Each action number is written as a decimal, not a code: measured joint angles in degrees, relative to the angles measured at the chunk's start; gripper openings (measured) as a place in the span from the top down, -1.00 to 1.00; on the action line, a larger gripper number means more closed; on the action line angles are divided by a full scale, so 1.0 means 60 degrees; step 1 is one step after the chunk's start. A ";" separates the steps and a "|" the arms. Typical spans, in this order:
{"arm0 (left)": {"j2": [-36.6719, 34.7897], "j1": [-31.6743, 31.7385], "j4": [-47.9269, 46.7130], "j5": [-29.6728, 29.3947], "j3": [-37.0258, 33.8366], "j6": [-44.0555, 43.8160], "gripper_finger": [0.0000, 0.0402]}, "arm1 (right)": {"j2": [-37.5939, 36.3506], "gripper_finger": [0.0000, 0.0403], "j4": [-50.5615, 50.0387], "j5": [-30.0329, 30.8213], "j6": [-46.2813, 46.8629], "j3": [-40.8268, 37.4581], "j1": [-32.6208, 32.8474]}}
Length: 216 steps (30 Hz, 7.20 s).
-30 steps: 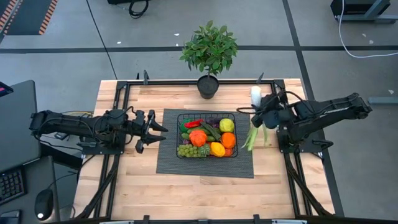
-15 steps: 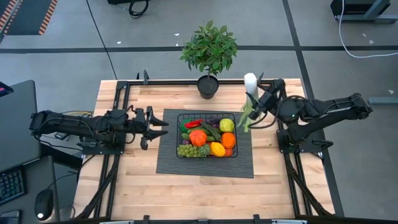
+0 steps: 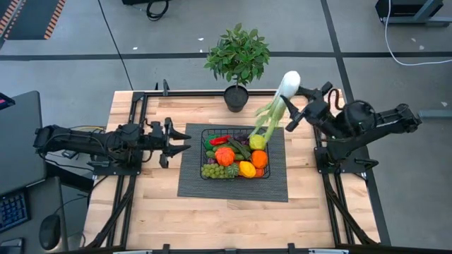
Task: Build produce basket
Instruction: Put the celery into the wire basket
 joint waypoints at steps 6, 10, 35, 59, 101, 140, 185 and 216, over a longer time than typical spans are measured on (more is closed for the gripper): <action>-0.0004 0.0000 0.2370 0.0002 0.0003 0.0719 0.14 | 0.0400 -0.07 0.0122 -0.1212 0.0920 0.0009 0.0158; -0.0007 0.0000 0.3454 0.0000 0.0065 0.1225 0.13 | 0.0984 -0.07 0.0348 -0.1532 0.0969 0.0009 0.0148; 0.5850 -0.0178 0.0618 -0.0885 0.5858 0.2065 -0.76 | 0.3796 -0.07 0.4284 -0.3670 0.0915 -0.0006 0.0140; 0.7205 -0.0467 0.0161 -0.1224 0.7306 0.1649 -0.76 | 0.4011 -0.07 0.4304 -0.4629 0.1296 -0.0006 0.0390; 0.7501 -0.0630 0.0084 -0.1038 0.7289 0.0974 -0.18 | 0.4014 -0.06 0.4835 -0.6067 0.2568 -0.0006 0.0056; 0.5891 -0.0605 -0.1951 -0.1639 0.7315 0.1389 0.57 | 0.4012 -0.36 0.2142 -0.3280 0.2308 -0.0025 0.1029; 1.1408 -0.0550 -1.7358 -0.1729 1.6020 0.1213 0.55 | 0.3659 -0.75 -0.0555 -0.0166 0.2045 -0.0006 0.2596; 1.2830 -0.0444 -1.5745 -0.1195 1.6039 0.0736 0.47 | 0.4113 -0.73 -0.2243 0.2026 0.2523 -0.0009 0.3730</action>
